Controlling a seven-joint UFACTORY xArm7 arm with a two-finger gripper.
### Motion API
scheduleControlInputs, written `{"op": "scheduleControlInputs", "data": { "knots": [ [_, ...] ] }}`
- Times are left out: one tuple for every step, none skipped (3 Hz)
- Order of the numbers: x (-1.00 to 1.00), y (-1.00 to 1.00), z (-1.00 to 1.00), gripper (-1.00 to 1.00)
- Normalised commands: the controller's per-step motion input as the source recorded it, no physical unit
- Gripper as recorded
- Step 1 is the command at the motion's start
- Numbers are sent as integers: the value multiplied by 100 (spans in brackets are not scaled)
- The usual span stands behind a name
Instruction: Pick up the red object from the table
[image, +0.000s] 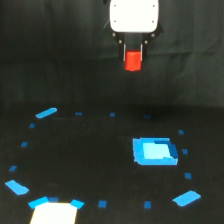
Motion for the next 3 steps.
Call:
{"op": "scheduleControlInputs", "data": {
  "knots": [
    [-7,-8,25,-100],
    [-1,-25,50,-100],
    [-35,8,46,-100]
  ]
}}
